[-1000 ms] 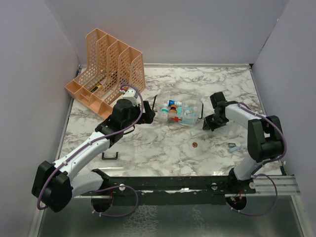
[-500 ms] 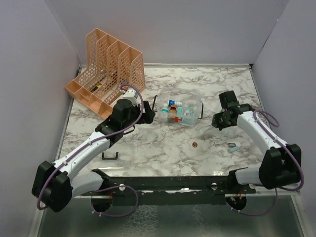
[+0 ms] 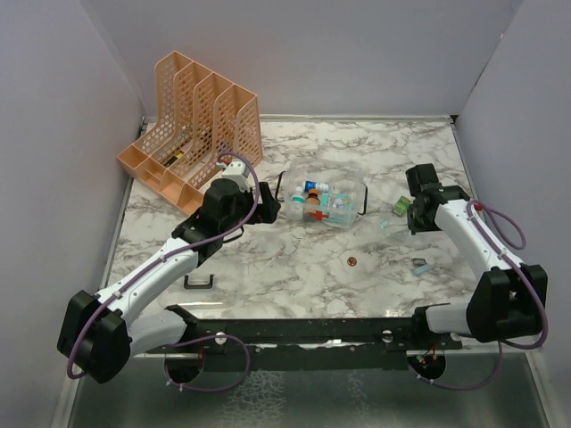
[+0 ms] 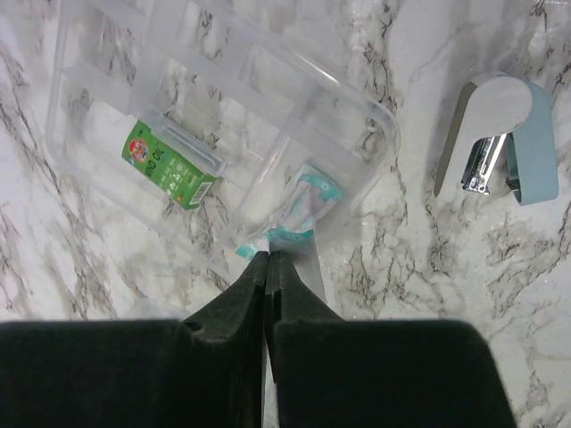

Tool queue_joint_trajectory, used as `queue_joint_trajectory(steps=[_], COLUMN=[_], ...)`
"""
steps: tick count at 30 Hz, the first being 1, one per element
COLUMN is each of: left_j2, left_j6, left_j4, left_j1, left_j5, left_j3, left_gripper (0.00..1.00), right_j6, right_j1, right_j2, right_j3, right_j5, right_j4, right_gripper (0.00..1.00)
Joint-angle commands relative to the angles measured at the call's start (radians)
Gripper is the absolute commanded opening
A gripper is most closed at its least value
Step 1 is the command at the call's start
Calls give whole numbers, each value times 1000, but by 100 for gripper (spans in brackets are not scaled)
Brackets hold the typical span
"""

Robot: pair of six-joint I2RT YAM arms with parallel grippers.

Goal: Organize the medicine kit

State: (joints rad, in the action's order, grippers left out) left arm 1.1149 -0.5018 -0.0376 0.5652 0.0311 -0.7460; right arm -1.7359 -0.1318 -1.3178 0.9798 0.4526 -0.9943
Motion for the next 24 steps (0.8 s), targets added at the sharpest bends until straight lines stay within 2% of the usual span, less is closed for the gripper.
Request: queue_joint_trajectory(steps=[1,9,24], left_j2=[-8,-4,13], left_j6=[14,16,11], left_j4=[10,4,4], left_j1=[2,3,2], left_j5=[12,14,9], left_j3=[-16,-23,-26], left_gripper=[92,92,92], right_j6=[-79,-157,-203], right_j1=[26,36,37], right_j2=[-30,-149,-216], right_j3=[29,117,85], right_j5=[72,82,81], right_j4=[15,-28,-7], right_gripper=[1,1,1])
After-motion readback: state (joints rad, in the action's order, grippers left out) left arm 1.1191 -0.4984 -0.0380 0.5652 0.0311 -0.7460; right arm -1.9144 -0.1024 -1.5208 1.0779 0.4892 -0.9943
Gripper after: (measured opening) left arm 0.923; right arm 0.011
